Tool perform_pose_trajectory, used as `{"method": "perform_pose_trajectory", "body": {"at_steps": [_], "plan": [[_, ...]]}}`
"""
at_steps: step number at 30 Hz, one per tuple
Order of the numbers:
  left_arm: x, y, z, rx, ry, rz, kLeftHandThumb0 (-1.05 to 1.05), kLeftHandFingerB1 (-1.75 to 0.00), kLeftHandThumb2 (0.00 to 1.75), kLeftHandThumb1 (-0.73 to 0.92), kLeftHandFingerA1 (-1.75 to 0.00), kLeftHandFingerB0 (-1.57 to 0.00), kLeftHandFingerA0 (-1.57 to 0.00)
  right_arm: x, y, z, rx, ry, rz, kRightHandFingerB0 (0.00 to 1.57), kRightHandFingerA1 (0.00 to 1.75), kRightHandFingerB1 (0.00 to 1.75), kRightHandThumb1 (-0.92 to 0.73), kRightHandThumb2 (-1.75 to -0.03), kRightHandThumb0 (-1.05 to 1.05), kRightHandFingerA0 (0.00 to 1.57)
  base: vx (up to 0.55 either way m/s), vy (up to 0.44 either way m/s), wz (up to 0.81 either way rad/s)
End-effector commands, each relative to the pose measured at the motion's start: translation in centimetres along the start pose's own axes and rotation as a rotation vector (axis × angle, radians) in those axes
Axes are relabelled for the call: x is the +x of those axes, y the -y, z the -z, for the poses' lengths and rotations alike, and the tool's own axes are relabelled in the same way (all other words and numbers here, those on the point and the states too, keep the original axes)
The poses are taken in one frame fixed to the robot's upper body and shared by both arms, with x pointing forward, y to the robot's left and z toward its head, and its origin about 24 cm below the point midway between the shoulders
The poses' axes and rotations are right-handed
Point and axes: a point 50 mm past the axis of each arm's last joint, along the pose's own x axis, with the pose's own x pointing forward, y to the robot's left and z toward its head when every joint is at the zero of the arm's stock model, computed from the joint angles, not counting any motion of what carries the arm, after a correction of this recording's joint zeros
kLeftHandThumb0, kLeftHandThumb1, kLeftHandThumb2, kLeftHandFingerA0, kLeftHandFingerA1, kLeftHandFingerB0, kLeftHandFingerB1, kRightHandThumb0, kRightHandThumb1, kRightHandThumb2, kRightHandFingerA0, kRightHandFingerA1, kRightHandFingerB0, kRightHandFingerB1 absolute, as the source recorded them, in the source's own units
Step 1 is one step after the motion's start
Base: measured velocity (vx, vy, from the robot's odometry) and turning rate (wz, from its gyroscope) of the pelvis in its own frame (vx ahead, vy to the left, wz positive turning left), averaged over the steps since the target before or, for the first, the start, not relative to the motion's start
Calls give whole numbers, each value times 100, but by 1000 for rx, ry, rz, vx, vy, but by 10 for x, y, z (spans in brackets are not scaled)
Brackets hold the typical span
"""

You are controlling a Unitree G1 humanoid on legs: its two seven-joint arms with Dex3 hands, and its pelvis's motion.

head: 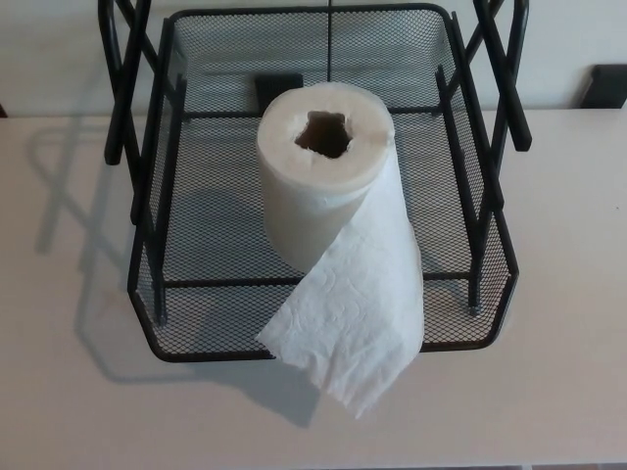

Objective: The robot walks towards a desk on which a file tray is kept in the middle and a toilet paper roll is kept on its right. The robot uses its right hand to hook on finger in the gap of the roll and grabs it, lifts it and places it on the tray.

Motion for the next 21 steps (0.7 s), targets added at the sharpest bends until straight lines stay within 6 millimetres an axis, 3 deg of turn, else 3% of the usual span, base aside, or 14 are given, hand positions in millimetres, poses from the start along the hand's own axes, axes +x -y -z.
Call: {"method": "perform_pose_trajectory", "body": {"at_steps": [1, 21], "plan": [[-3, -15, -2, 10, 21, -44, -79, -82, 127, 60, -91, -34, -46, -16, 34, 17, 274, 111, 605, 27, 159, 37, -71, -61, -56, 69, 0, 0, 0], [-3, -13, -2, 8, 20, -40, -79, -82, 127, 60, -91, -34, -46, -14, 33, 15, 271, 122, 629, 27, 159, 37, -71, -61, -56, 69, 0, 0, 0]]}}
